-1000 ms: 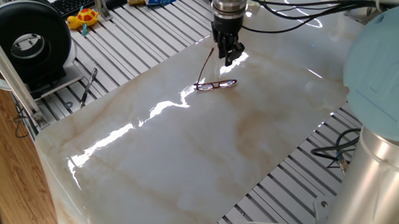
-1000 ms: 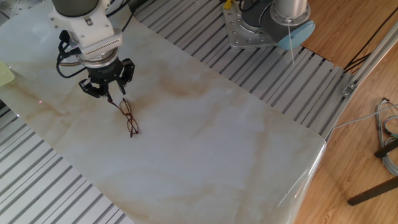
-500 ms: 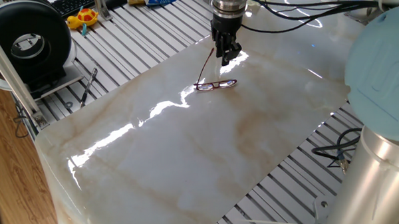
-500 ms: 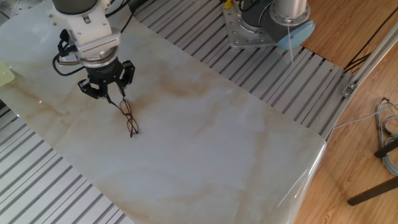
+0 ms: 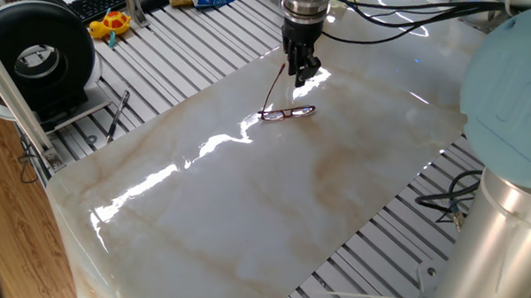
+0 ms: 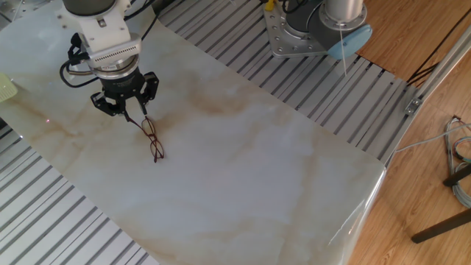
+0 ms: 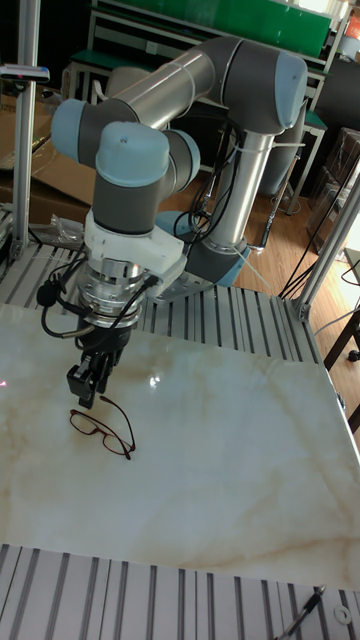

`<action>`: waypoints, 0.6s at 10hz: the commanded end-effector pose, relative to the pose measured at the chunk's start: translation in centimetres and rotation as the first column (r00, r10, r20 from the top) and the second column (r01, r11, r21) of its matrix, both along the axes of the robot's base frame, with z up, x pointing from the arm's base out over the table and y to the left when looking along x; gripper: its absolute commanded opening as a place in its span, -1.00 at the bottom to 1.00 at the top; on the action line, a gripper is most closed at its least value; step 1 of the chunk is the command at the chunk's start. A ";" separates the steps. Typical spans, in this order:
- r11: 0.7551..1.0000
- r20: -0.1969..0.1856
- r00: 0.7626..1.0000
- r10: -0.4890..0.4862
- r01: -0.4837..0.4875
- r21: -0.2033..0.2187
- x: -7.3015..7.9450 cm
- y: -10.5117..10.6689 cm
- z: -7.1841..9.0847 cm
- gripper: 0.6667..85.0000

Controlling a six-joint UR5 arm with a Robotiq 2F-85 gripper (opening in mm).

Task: Unfold the leg of the glasses (with one hand)

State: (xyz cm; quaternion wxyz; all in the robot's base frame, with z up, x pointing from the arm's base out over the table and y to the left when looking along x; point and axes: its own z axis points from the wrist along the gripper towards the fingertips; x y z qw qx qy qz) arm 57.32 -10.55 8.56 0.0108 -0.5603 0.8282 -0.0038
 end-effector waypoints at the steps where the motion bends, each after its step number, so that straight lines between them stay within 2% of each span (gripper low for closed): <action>1: 1.000 0.008 1.000 -0.002 0.002 0.023 0.0 -0.2 -0.9 -0.10; 2: 0.999 0.006 1.000 -0.010 0.009 0.042 0.1 0.2 -1.2 -0.09; 6: 0.998 0.010 1.000 -0.025 0.025 0.055 0.4 1.4 -2.0 -0.09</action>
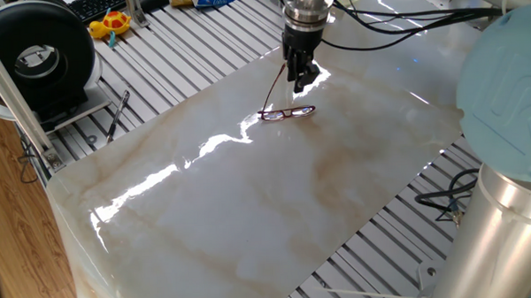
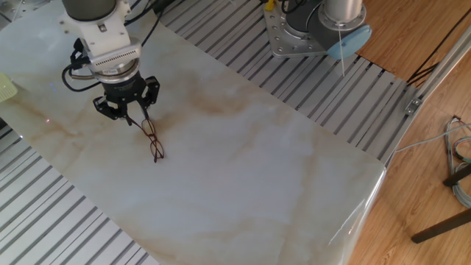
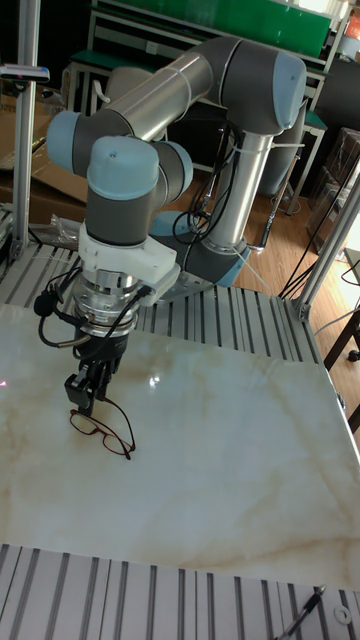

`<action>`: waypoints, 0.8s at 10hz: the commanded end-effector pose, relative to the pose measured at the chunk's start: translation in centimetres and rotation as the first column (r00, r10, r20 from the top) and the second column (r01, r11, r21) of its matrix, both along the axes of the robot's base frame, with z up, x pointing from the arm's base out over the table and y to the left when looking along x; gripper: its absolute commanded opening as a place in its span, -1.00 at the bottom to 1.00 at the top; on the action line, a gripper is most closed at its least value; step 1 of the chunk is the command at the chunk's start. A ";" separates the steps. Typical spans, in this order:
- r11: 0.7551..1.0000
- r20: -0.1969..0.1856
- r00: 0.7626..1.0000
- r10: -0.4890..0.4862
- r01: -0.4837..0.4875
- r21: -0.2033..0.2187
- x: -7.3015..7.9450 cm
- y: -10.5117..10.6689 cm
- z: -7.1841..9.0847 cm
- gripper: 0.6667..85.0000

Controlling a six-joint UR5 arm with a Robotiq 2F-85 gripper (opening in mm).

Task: Unfold the leg of the glasses (with one hand)

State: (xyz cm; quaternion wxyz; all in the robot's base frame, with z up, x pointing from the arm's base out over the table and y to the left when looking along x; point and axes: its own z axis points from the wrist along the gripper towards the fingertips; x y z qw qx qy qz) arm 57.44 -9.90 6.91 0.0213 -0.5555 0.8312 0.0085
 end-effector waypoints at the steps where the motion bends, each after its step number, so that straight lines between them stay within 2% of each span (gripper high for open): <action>1: 0.999 -0.002 1.000 -0.023 0.023 0.035 0.0 1.0 -0.2 -0.09; 2: 0.999 -0.010 1.000 -0.028 0.029 0.040 -0.4 1.0 0.2 -0.09; 4: 0.998 -0.003 0.999 -0.042 0.043 0.036 -0.3 0.9 0.4 -0.09; 7: 0.994 0.011 0.997 -0.072 0.071 0.084 0.2 2.0 0.5 -0.09; 8: 0.994 0.018 0.997 -0.071 0.069 0.084 0.1 1.7 0.3 -0.09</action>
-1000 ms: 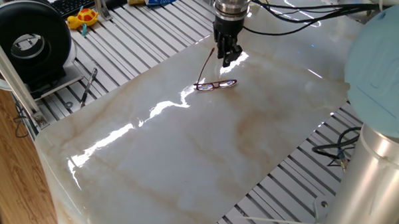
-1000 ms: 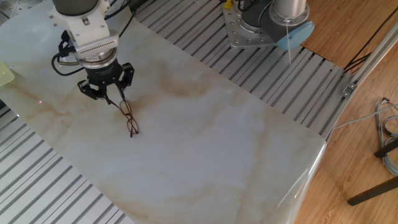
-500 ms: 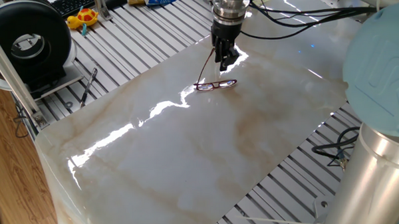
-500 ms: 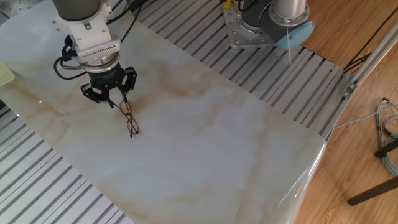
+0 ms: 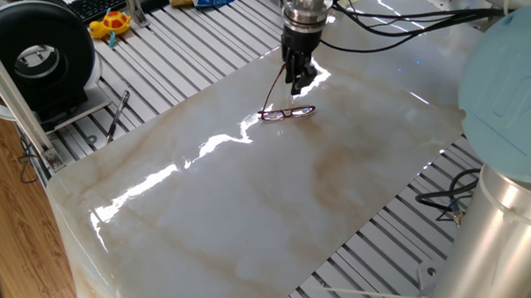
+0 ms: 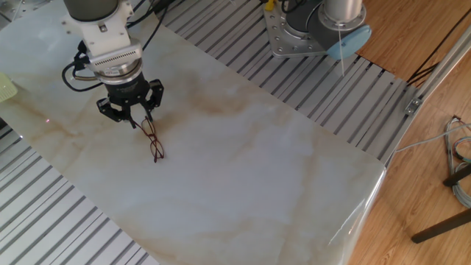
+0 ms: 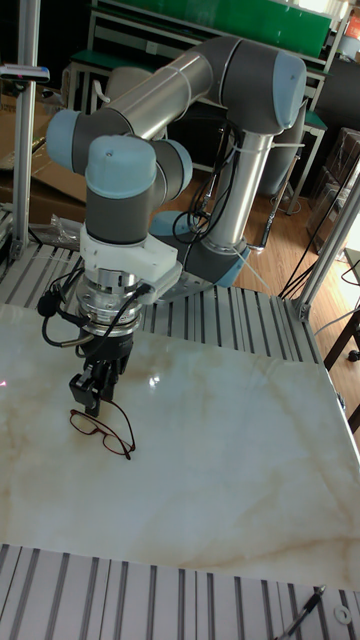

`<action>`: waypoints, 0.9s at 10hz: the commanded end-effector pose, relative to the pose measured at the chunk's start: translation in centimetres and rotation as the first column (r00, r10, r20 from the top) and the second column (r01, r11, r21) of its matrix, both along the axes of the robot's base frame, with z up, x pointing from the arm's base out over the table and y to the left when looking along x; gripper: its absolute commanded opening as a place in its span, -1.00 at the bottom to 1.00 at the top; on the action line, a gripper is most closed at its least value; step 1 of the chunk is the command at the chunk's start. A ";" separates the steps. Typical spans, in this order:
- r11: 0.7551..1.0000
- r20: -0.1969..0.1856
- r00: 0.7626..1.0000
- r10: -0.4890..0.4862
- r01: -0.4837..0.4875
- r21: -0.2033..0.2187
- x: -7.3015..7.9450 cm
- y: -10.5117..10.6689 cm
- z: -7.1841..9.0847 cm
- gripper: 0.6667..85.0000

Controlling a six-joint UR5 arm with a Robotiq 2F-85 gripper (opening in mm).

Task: Unfold the leg of the glasses (with one hand)

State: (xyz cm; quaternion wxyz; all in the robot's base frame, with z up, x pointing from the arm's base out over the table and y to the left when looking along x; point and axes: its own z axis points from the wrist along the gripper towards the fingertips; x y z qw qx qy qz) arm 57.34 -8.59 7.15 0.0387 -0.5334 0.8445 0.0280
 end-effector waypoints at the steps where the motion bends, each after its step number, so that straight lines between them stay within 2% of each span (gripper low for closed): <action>1: 0.999 0.018 1.000 -0.016 0.015 0.029 0.1 0.2 -0.1 -0.09; 4: 0.999 0.016 1.000 -0.017 0.017 0.029 0.6 0.9 -0.6 -0.09; 9: 0.999 -0.006 0.999 -0.033 0.033 0.028 1.6 3.4 1.1 -0.08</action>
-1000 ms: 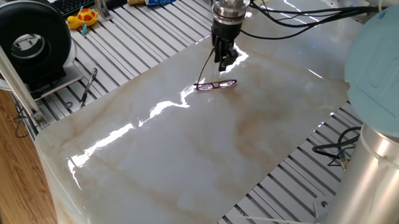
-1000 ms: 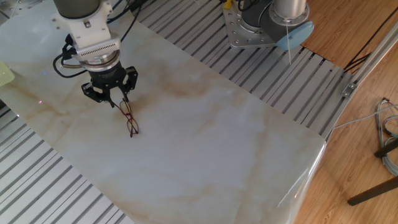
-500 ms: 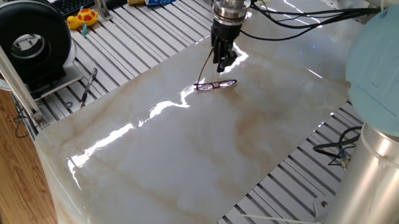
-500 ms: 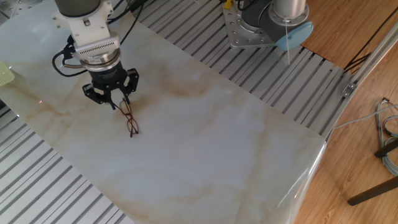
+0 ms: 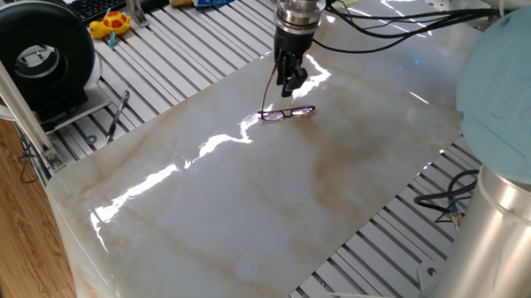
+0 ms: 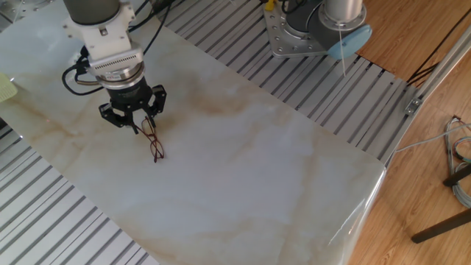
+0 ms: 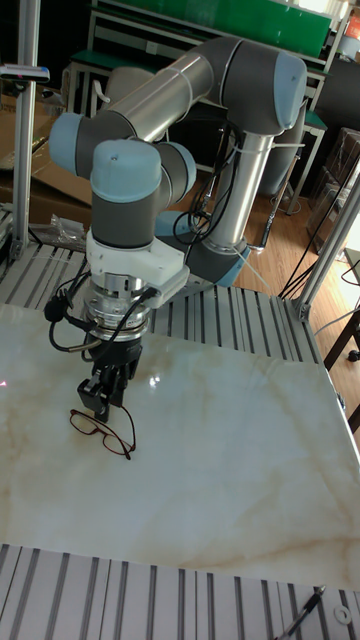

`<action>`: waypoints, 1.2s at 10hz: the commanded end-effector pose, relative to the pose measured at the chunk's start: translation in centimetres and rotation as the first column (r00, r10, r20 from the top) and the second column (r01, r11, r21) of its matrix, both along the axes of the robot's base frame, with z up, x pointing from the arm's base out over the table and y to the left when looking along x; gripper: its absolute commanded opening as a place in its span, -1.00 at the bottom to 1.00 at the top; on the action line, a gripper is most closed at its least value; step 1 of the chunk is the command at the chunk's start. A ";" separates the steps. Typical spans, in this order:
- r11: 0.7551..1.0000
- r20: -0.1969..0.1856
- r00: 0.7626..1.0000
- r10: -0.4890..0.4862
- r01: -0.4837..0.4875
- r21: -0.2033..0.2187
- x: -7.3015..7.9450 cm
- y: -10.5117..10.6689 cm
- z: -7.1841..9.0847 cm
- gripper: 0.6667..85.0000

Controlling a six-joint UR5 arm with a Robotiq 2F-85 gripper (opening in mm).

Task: Unfold the leg of the glasses (with one hand)

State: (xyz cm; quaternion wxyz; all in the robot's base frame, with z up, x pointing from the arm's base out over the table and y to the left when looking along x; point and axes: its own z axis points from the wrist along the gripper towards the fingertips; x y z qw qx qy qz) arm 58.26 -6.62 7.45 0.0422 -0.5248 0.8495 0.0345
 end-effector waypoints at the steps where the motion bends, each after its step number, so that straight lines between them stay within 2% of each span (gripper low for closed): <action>1: 1.000 -0.003 1.000 -0.012 0.012 0.004 0.9 1.7 1.0 -0.08; 6: 1.000 -0.005 1.000 -0.014 0.014 0.007 1.0 2.6 1.1 -0.08; 12: 1.000 -0.005 1.000 0.000 0.000 -0.003 0.1 1.3 1.6 -0.09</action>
